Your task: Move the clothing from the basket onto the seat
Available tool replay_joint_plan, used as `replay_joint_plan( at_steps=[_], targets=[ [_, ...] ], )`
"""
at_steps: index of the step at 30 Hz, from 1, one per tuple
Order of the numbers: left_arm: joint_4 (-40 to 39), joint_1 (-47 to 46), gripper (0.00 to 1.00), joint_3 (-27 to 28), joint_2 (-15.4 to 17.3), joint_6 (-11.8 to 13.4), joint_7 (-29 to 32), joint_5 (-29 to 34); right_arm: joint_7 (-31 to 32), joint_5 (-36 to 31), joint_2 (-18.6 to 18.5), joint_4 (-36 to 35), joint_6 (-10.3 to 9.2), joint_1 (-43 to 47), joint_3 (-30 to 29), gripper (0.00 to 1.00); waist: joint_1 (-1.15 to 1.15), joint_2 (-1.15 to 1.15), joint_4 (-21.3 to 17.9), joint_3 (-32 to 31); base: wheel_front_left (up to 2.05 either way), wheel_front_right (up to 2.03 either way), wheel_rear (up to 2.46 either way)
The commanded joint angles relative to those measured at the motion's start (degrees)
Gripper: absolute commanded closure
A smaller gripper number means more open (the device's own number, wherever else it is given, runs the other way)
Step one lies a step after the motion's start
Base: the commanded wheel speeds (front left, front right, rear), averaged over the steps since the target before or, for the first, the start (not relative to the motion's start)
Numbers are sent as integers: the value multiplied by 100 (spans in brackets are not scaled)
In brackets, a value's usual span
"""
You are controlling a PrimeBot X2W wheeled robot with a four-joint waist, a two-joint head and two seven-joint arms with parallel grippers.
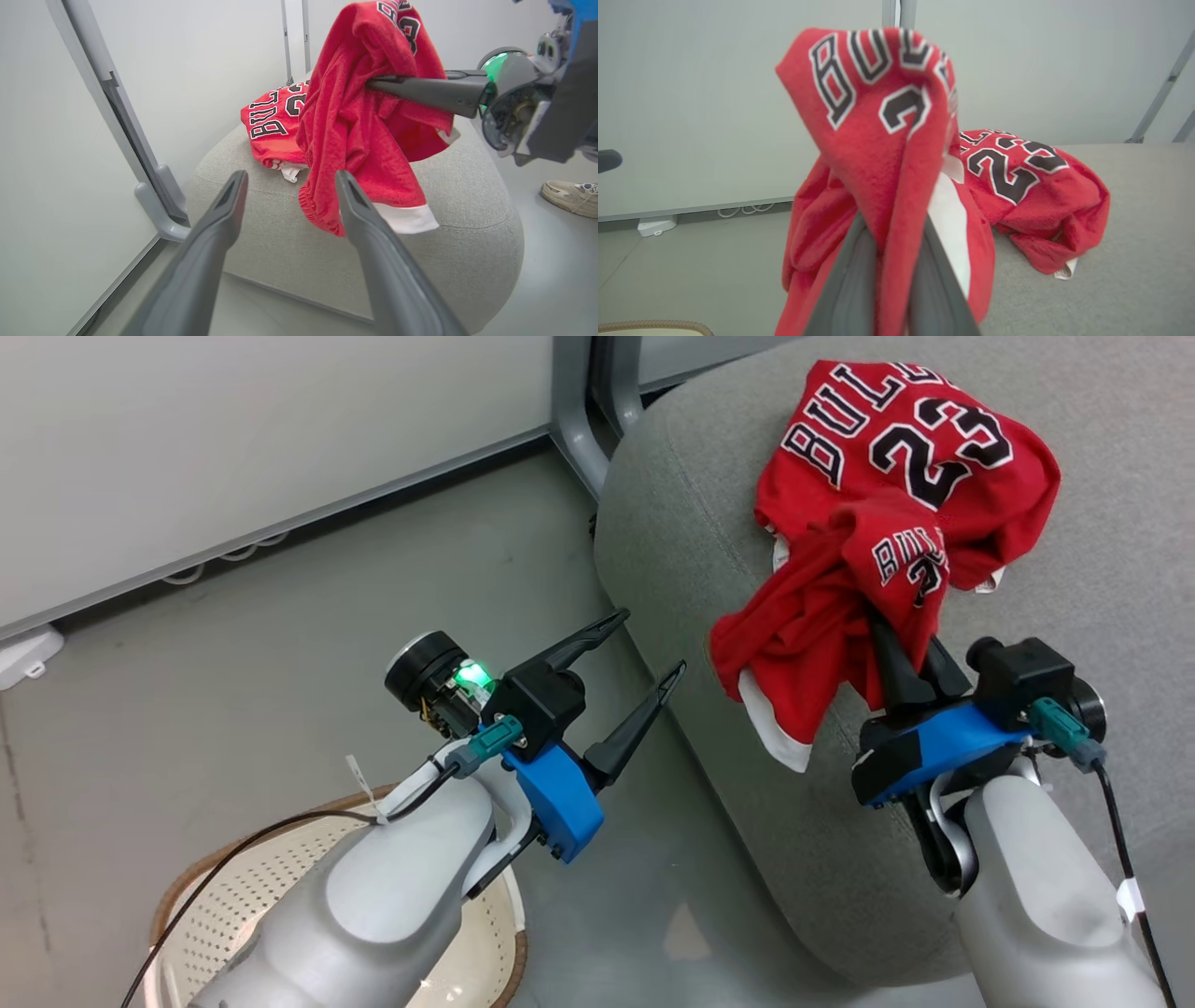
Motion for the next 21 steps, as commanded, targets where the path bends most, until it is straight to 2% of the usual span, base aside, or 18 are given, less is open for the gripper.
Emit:
replay_joint_plan(
  at_steps=[1,10,21],
  targets=[
    [-1,-89,0,-41,34,4,-17,-4,0,-44,13,-91,-4,129,-122,100,0,0,-200,156,0,0,0],
    [67,-185,0,-198,107,4,-17,-64,-1,-85,141,-356,-4,468,-578,100,0,0,-559,328,0,0,0],
    [-31,-336,0,-238,192,11,-15,-67,-1,-161,208,-801,-4,241,-717,100,0,0,-528,633,0,0,0]
  ],
)
